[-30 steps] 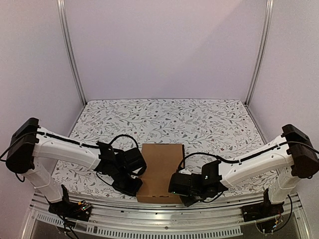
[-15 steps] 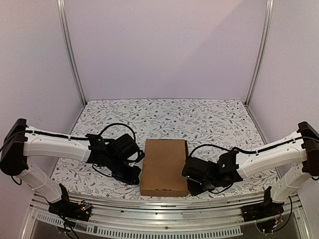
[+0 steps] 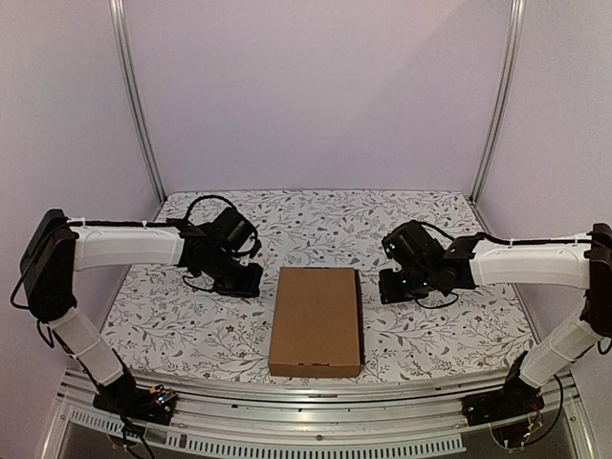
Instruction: Fold the paper box
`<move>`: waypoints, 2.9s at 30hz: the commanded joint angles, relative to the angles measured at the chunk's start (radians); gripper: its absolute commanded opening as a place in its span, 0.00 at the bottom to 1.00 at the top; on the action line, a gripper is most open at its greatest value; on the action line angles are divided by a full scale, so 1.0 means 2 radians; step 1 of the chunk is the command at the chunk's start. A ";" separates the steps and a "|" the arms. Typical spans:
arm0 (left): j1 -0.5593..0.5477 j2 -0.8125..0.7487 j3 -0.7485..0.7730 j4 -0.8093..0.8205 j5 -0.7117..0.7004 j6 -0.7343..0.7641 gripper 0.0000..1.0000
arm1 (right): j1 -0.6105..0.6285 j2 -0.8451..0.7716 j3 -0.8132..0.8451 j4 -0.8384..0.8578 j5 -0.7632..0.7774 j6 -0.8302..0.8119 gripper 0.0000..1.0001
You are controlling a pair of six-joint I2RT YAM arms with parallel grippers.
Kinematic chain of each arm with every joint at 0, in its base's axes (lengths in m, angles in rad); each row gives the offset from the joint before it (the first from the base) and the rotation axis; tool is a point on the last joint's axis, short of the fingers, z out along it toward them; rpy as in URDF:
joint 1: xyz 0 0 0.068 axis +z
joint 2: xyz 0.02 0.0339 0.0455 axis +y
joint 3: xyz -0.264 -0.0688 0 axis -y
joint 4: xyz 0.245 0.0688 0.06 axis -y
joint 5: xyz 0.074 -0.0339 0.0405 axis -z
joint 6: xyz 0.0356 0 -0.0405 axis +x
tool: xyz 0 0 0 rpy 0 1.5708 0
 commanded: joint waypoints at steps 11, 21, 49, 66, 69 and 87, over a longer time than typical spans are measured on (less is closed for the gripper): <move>0.061 0.139 0.139 0.037 -0.029 0.038 0.00 | -0.095 0.161 0.123 0.076 -0.076 -0.067 0.00; 0.051 0.201 0.194 0.055 0.026 0.021 0.00 | -0.087 0.240 0.193 0.092 -0.129 -0.049 0.00; 0.059 0.077 0.087 0.023 -0.037 0.023 0.00 | -0.080 0.076 0.020 0.073 -0.086 -0.036 0.00; -0.019 0.009 -0.059 0.063 0.126 -0.013 0.00 | 0.076 -0.015 -0.119 0.197 -0.116 0.103 0.00; -0.020 0.031 -0.052 0.077 0.137 -0.011 0.00 | 0.077 0.023 -0.103 0.227 -0.118 0.114 0.00; 0.036 0.164 0.108 0.116 0.139 0.008 0.00 | -0.032 0.145 0.043 0.217 -0.153 0.048 0.00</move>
